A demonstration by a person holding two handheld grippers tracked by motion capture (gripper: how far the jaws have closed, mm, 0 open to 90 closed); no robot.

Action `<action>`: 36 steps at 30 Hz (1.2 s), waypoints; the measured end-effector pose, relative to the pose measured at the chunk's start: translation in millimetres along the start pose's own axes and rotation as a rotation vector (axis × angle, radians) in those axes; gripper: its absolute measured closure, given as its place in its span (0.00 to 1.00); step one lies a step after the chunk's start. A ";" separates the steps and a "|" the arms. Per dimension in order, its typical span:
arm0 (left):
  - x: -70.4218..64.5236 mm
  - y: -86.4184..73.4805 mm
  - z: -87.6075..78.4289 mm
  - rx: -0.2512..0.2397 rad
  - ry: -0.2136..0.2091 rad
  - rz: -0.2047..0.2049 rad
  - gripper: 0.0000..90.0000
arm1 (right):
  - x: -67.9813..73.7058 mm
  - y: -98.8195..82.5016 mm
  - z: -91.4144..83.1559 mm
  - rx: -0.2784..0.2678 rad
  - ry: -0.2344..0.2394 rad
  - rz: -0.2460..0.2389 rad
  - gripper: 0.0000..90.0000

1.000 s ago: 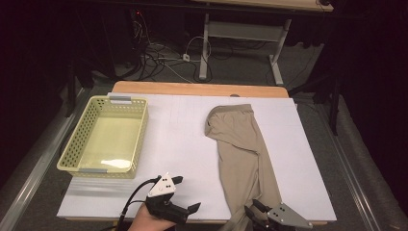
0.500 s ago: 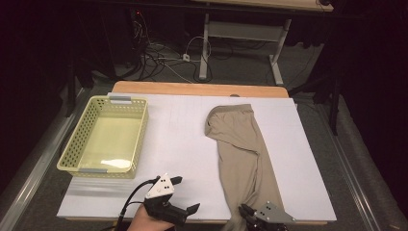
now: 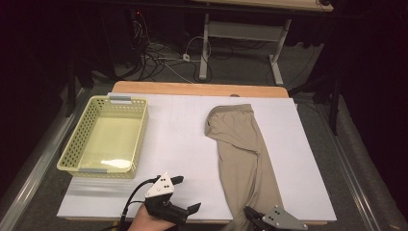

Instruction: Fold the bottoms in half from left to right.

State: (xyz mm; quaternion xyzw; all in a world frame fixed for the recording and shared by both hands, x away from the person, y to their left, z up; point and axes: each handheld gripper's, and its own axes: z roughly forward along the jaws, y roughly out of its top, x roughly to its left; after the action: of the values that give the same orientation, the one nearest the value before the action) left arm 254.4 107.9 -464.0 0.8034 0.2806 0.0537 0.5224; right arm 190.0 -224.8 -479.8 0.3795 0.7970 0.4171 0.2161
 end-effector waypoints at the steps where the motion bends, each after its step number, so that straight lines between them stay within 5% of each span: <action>1: -0.8 1.1 2.4 0.002 -0.006 0.003 0.00 | -0.4 -0.9 -2.0 0.000 -0.003 0.007 0.97; 14: -7.0 12.3 26.0 0.017 -0.067 0.037 0.00 | -16.4 -26.8 -27.1 0.021 -0.091 0.086 0.97; 30: -17.4 15.5 46.1 0.060 -0.082 0.047 0.00 | -44.5 -52.4 -48.8 0.063 -0.202 0.162 0.98; 36: -33.7 14.7 64.2 0.110 -0.156 0.097 0.18 | -45.9 -54.7 -52.0 0.068 -0.220 0.166 0.98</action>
State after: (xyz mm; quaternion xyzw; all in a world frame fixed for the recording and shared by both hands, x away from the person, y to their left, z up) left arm 256.4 34.5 -473.0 0.8453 0.2023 0.0005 0.4945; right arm 160.8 -306.8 -494.8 0.4945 0.7481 0.3622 0.2541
